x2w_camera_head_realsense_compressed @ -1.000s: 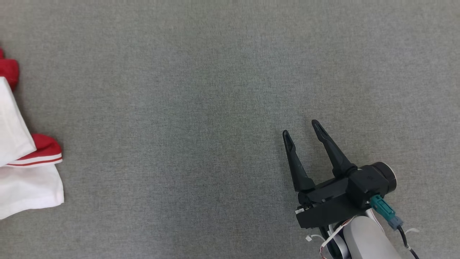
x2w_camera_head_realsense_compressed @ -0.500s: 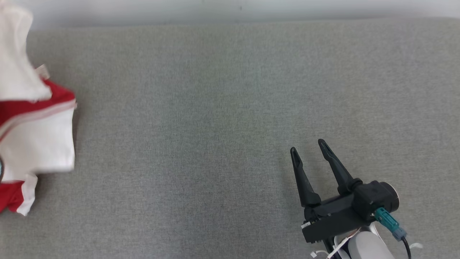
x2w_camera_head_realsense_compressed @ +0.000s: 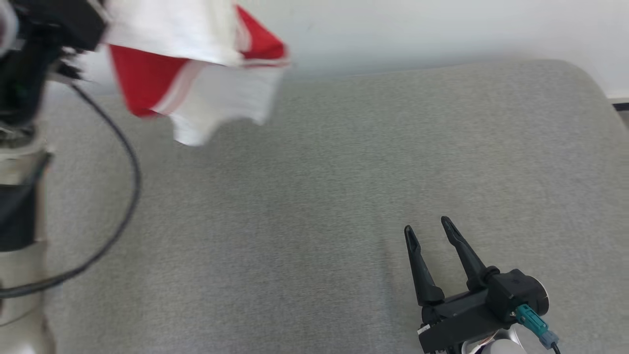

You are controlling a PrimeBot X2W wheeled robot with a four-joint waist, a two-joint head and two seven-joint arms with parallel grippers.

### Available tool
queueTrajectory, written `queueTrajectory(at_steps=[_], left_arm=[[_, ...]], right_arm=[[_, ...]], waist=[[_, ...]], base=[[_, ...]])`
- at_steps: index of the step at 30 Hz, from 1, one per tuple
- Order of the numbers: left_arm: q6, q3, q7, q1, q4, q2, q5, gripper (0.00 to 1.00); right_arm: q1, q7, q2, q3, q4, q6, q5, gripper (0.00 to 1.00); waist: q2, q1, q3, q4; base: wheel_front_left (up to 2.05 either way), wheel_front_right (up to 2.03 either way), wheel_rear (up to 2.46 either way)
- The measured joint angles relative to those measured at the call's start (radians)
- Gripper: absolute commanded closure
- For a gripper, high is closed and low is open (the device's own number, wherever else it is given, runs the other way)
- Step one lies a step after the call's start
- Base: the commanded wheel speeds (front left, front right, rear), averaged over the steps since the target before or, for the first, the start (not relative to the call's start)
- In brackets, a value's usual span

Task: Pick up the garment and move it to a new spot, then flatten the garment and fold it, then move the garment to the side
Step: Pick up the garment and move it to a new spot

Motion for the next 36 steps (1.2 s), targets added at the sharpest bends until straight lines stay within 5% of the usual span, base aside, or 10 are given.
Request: queueTrajectory(at_steps=[9, 19, 27, 29, 30, 32, 36], left_arm=[[-0.025, -0.107, 0.071, 0.047, -0.026, -0.069, -0.049, 1.0], [-0.034, -0.215, 0.083, 0.274, 0.013, -0.045, -0.014, 1.0], [-0.008, -0.274, -0.153, 0.453, 0.212, -0.058, 0.126, 1.0], [0.004, -0.275, -0.245, 0.486, 0.26, -0.085, 0.141, 0.58], [0.007, -0.274, -0.289, 0.503, 0.279, -0.099, 0.147, 0.54], [0.02, -0.271, -0.396, 0.532, 0.311, -0.124, 0.162, 0.0], [0.05, -0.255, -0.654, 0.585, 0.336, -0.151, 0.22, 0.0]], right_arm=[[-0.002, 0.0, 0.0, 0.007, -0.016, 0.0, 0.002, 0.0], [0.0, 0.0, 0.0, -0.006, -0.026, 0.0, 0.01, 0.0], [0.011, 0.0, 0.0, -0.026, -0.027, 0.0, 0.001, 0.0], [0.012, 0.0, 0.0, -0.039, -0.025, 0.0, -0.005, 0.0], [0.013, 0.0, 0.0, -0.044, -0.025, 0.0, -0.009, 0.0], [0.015, 0.0, 0.0, -0.056, -0.023, 0.0, -0.021, 0.0], [0.025, 0.0, 0.0, -0.088, -0.024, 0.0, -0.048, 0.0]], waist=[[0.0, 0.0001, -0.007, -0.097], [0.0, 0.0002, 0.02, -0.186], [0.0001, 0.0002, 0.035, -0.228], [0.0001, 0.0002, 0.031, -0.229], [0.0001, 0.0002, 0.028, -0.229], [0.0, 0.0002, 0.02, -0.227], [0.0, 0.0002, -0.001, -0.221]], base=[[0.0, 0.0, 0.0], [0.0, 0.0, 0.0], [0.0, 0.0, 0.0], [0.0, 0.0, 0.0], [0.0, 0.0, 0.0], [0.0, 0.0, 0.0], [0.0, 0.0, 0.0]])
